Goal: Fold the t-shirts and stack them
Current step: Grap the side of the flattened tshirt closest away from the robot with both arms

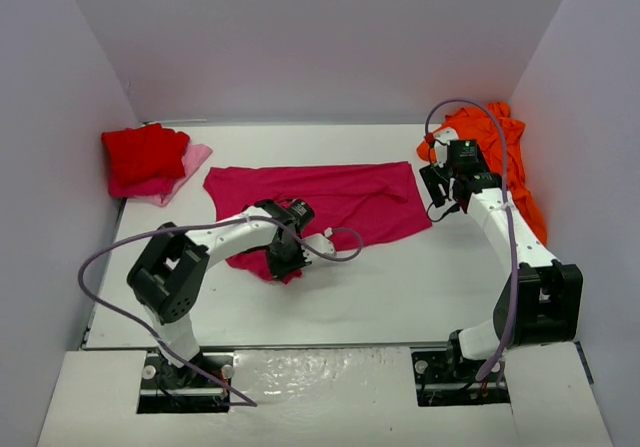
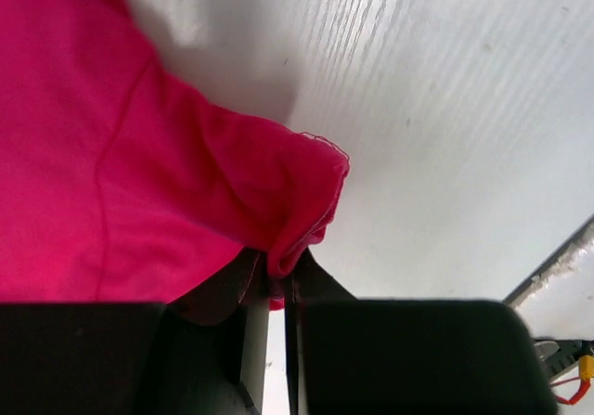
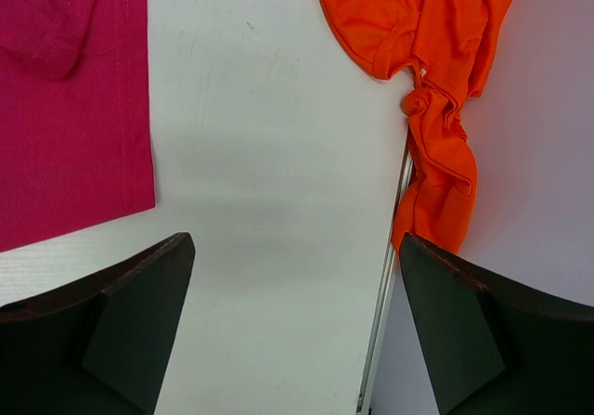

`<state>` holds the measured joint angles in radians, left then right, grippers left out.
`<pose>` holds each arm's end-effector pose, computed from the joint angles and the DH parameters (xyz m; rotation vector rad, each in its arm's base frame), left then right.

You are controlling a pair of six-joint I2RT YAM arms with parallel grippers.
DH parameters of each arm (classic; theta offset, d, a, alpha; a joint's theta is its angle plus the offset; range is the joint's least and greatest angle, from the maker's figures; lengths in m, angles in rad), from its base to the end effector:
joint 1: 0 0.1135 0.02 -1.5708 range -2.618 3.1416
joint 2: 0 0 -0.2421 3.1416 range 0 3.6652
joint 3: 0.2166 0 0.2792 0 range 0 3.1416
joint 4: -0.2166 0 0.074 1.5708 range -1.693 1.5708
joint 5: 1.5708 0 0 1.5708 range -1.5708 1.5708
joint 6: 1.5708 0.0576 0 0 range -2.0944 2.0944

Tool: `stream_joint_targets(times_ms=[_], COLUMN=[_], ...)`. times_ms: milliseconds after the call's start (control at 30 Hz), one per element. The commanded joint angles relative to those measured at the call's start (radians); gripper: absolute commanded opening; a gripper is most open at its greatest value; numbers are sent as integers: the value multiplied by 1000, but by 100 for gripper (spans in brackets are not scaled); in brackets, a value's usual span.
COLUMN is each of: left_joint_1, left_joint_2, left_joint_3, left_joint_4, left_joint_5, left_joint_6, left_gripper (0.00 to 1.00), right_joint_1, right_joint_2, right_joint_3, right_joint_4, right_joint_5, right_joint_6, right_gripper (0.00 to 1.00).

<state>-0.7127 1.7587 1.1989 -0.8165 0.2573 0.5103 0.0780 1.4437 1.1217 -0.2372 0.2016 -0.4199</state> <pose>0.2577 -0.2420 0.1301 1.7225 2.3918 -0.4084 0.3773 0.0179 0.2551 -0.4115 2.1058 -0.4154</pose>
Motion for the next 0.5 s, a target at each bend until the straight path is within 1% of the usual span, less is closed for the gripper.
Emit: stream_joint_targets(times_ms=[0,133,233,267,300,400,433,467], left_joint_1=[56,142,225,244,254,281,285,289], left_joint_2=[-209,-263,-241,-223,-195,-60,-15,38], left_joint_3=[102,247,299,304,310,346,363,385], left_joint_4=[-99,-188,-155,-126,-101,-64,-46,-27], left_joint_5=[39,64,54,41,27,16,4,-14], left_joint_6=[96,153,170,169,167,149,133,116], left_gripper=[0,0,0,5,16,62,71,74], right_joint_1=[0,3,5,7,10,21,25,28], right_joint_2=[-30,-19,-8,-2,4,17,18,18], right_joint_3=[29,40,41,41,41,40,38,35], right_joint_4=[50,49,49,49,48,48,48,48], right_joint_5=[10,-2,-7,-9,-9,-4,-3,0], right_joint_6=[-2,6,6,7,9,13,13,13], right_gripper=[90,90,90,90,90,91,91,91])
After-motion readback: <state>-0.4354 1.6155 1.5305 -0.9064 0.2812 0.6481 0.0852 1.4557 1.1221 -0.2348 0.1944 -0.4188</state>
